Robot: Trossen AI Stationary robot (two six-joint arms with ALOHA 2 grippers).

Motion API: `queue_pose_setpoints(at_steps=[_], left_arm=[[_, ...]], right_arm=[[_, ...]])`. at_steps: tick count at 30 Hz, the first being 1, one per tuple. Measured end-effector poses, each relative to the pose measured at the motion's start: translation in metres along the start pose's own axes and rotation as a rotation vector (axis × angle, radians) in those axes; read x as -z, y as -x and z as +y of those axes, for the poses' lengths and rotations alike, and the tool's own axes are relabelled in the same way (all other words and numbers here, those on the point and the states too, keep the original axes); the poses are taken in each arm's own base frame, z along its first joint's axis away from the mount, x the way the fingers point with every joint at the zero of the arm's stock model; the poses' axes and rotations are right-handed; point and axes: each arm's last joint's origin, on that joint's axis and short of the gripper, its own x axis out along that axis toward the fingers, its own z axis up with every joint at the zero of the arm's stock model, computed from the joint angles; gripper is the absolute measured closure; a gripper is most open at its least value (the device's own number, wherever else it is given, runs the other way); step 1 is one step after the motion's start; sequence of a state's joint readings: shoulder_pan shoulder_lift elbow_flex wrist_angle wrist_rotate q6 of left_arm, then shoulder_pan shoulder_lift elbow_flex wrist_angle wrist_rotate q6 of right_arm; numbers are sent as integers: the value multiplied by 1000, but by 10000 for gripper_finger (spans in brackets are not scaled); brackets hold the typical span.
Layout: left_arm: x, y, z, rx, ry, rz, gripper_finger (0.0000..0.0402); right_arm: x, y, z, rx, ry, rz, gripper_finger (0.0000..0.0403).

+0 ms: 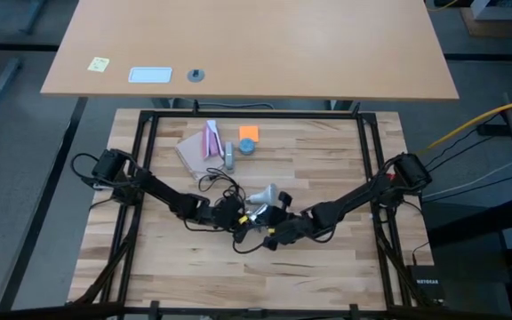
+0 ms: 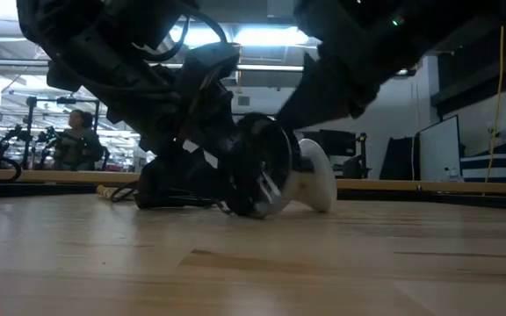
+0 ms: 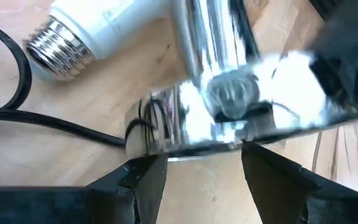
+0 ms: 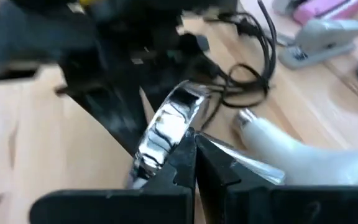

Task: Screw lightbulb
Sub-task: Remove the white lightbulb from the silver lamp, then return to Home Position

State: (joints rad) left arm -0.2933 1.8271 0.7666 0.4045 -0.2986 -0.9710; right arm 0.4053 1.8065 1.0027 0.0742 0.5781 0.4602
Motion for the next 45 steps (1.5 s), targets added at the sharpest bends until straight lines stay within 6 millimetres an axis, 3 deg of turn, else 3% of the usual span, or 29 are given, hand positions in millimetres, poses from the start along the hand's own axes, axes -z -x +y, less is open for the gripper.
queue_pose_setpoints(at_steps=[10, 19, 33, 39, 45], left_arm=[[-8, -3, 6, -23, 65, -26, 204], [0, -2, 9, -53, 39, 50, 204], [9, 2, 6, -47, 43, 130, 204], [8, 11, -1, 60, 67, 289, 204], [-9, 34, -18, 236, 11, 344, 204]], right_arm=[[-7, -1, 5, -81, -8, -54, 393], [16, -22, 14, -157, -44, 15, 393], [11, -29, 1, -64, -40, -5, 393], [7, -24, 2, -108, 1, 1, 393], [-17, 1, -4, -126, 59, -43, 393]])
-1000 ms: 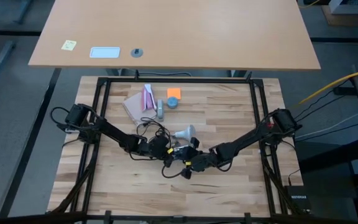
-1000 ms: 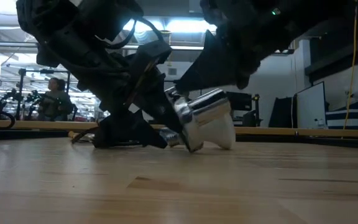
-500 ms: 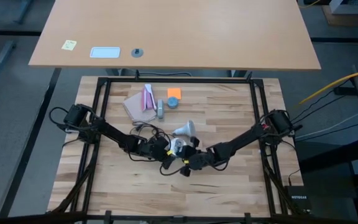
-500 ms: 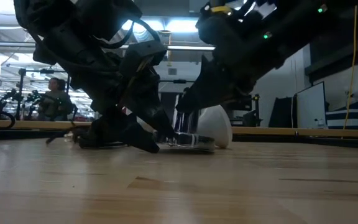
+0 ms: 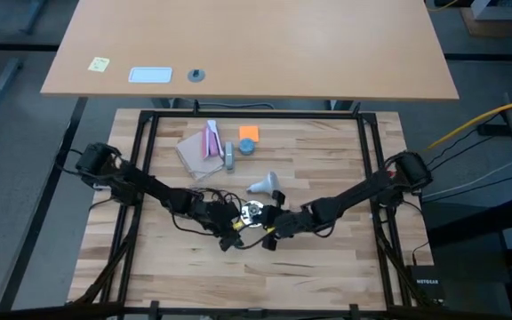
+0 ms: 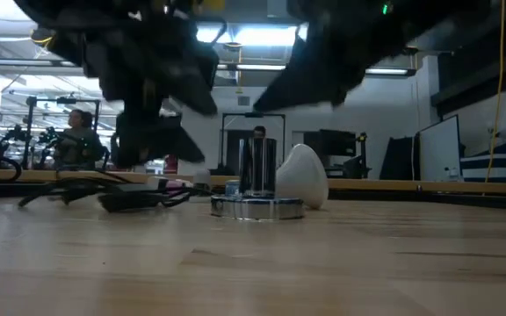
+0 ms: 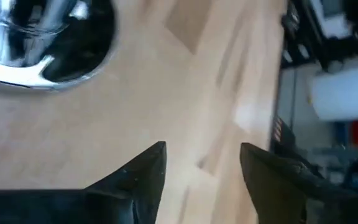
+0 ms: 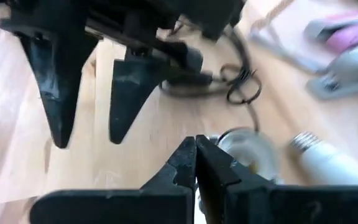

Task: Screw lightbulb
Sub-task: Return to Home Position

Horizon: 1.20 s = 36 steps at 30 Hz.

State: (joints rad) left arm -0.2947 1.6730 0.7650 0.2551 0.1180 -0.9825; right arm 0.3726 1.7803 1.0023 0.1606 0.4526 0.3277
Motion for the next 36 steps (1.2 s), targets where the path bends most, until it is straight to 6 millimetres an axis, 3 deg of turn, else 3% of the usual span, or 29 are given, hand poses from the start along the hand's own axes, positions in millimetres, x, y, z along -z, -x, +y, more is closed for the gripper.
queue_pose_setpoints(at_steps=[8, 13, 18, 24, 28, 32, 36], left_arm=[[-20, 50, -27, 136, -173, -75, 204], [-44, 112, -37, 195, -269, -247, 204], [-52, 174, -44, 245, -390, -423, 204], [-45, 224, -51, 328, -466, -574, 204], [-39, 248, -54, 321, -644, -681, 204], [-28, 267, -50, 274, -795, -716, 204], [-15, 275, -37, 186, -918, -662, 204]], right_arm=[[-48, 65, -18, 16, 213, -110, 393], [-69, 113, -36, 11, 381, -156, 393], [-81, 153, -52, 12, 409, -217, 393], [-87, 172, -59, 9, 378, -275, 393], [-87, 172, -60, 19, 429, -270, 393], [-87, 178, -63, 30, 497, -270, 393], [-90, 201, -73, 14, 482, -317, 393]])
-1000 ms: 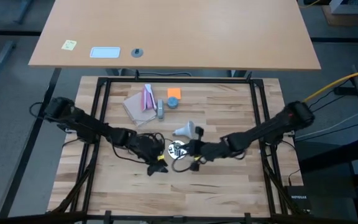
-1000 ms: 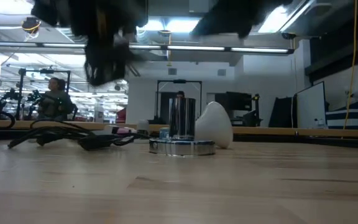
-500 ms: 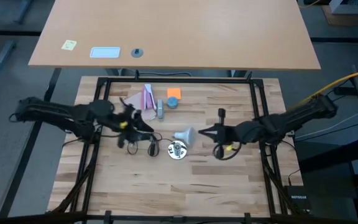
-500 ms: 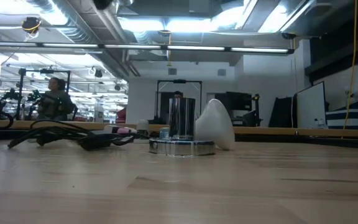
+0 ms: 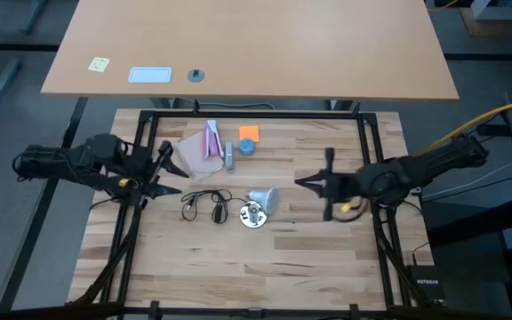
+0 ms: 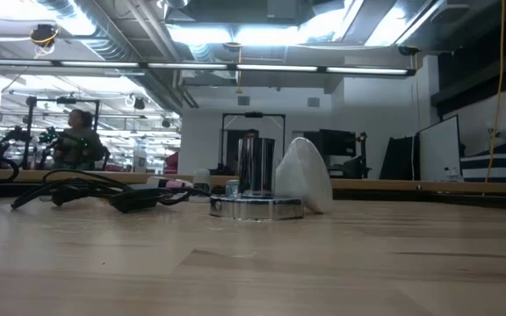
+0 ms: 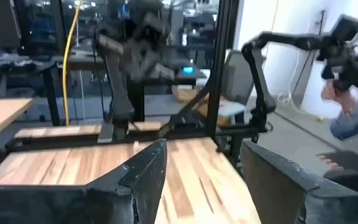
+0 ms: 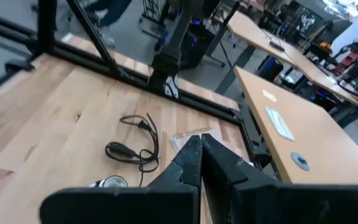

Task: Screw lightbulb
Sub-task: Return to Home Position

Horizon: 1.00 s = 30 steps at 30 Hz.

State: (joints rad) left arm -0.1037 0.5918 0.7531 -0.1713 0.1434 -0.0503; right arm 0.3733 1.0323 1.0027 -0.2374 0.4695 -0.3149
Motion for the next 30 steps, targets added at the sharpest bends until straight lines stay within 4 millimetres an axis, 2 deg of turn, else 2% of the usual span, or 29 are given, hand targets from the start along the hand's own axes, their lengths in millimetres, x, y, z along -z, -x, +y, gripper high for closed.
queue_pose_setpoints(at_steps=[3, 6, 11, 14, 19, 26, 30], left_arm=[[17, 2, 1, -2, -2, 36, 204], [46, -4, 3, -4, 4, 75, 204], [101, -15, 8, -1, -34, -29, 204], [131, -12, 10, -8, -16, -95, 204], [166, -2, 14, -26, 76, -170, 204], [168, -2, 16, -47, 47, -142, 204], [169, -3, 16, -51, 4, -133, 204]], right_arm=[[-1, 22, -11, -12, -14, -33, 393], [1, 47, -24, -9, -25, -54, 393], [13, 80, -39, 15, -24, -22, 393], [23, 89, -41, 43, -48, 19, 393], [58, 80, -25, 44, -64, 46, 393], [126, 43, 16, 70, -124, -60, 393], [172, 32, 38, 77, -205, -127, 393]])
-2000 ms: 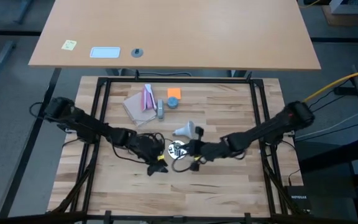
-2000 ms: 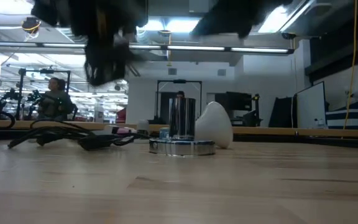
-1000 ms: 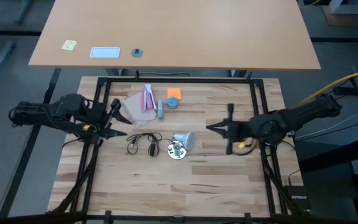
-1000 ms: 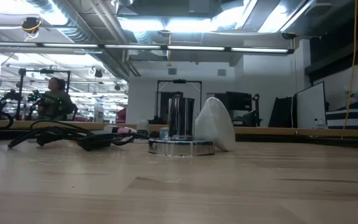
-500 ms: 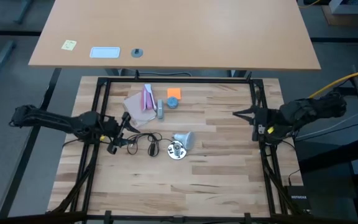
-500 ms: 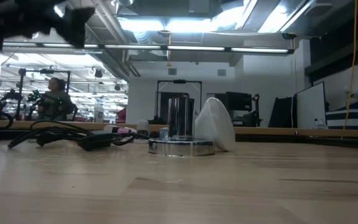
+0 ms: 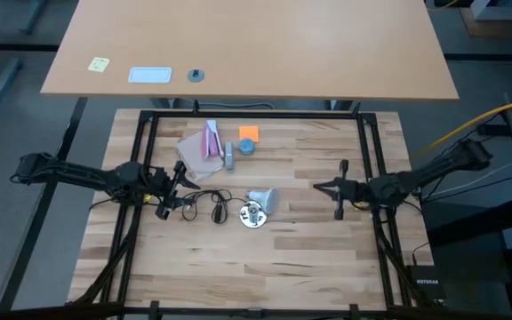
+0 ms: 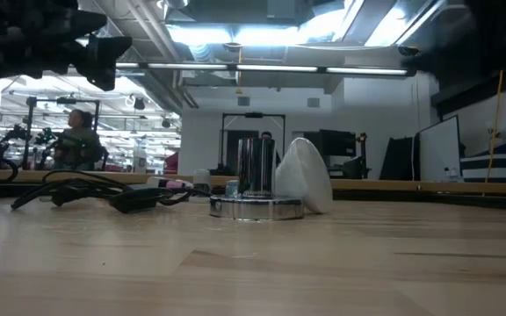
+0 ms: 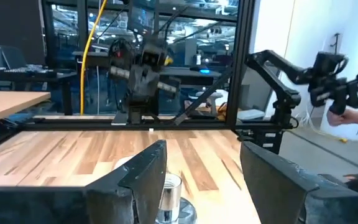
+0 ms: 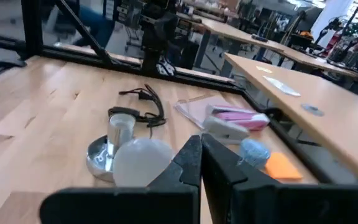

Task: Screw lightbulb
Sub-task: Return to Home Position

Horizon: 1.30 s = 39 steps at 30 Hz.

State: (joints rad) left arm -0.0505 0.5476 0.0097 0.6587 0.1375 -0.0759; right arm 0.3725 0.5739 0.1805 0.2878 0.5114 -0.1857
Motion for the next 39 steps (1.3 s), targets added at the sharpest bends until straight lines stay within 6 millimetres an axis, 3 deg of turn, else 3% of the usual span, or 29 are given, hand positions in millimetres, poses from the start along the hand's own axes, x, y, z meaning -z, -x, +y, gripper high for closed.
queue_pose_setpoints(at_steps=[4, 15, 29, 39], left_arm=[[3, 0, 0, -2, -21, 30, 204], [18, 1, 1, -15, 28, 184, 204], [51, 17, 1, -41, 79, 557, 204], [28, 24, -1, -48, 44, 332, 204]], right_arm=[[37, 5, 4, 17, -108, -47, 393], [45, 4, 5, 25, 2, 48, 393], [64, 10, 6, -19, 105, 223, 393], [46, 23, -14, 76, -24, 26, 393]])
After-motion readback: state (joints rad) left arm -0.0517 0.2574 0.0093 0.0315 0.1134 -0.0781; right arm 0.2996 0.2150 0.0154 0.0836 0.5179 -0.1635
